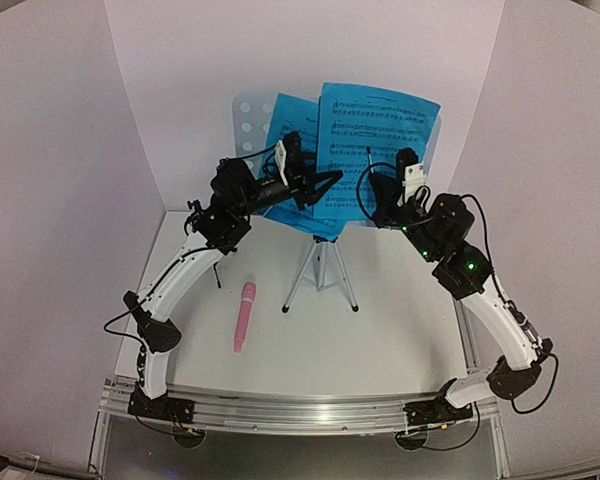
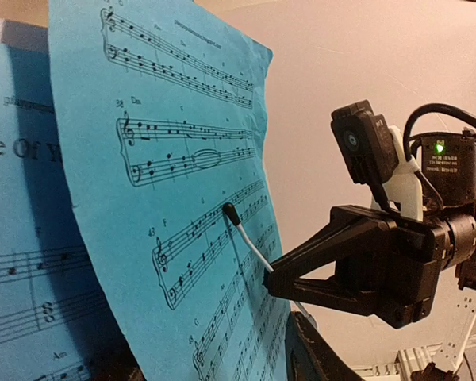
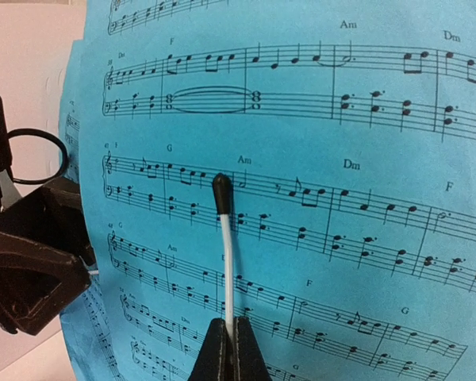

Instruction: Set up the instrument practice props

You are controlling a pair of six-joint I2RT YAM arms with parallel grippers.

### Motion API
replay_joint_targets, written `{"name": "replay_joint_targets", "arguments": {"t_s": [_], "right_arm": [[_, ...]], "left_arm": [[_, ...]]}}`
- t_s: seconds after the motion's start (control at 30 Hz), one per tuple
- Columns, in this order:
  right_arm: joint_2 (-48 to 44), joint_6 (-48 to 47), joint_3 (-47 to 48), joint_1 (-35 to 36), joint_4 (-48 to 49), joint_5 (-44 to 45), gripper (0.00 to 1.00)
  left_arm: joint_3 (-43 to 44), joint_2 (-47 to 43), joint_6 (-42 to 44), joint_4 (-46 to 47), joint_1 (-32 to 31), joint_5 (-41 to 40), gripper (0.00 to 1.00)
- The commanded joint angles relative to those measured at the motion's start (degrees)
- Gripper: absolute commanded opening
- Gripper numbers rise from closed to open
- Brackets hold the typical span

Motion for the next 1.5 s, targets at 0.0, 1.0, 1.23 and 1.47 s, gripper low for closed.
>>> {"name": "replay_joint_targets", "arguments": {"t_s": [0.0, 1.0, 1.23, 1.47], "right_arm": [[-2.52, -0.72, -0.24, 0.1, 3.16, 3.04, 0.0], [-0.25, -1.21, 1.37, 0.11, 3.42, 0.87, 0.0], [-0.31, -1.38, 1.47, 0.09, 3.42, 0.74, 0.0], [-1.17, -1.38, 0.86, 0.08, 3.42, 0.76, 0.0]], "left_arm": [[2.53, -4.88, 2.55, -2.83, -0.22, 2.45, 0.5], [-1.15, -20.64, 19.01, -21.41, 8.34, -31.13, 1.0], [-3.65, -20.69, 3.04, -28.53, 20.63, -7.44, 1.0], [-11.76, -20.12, -7.46, -17.11, 28.73, 23.59, 1.0]]}}
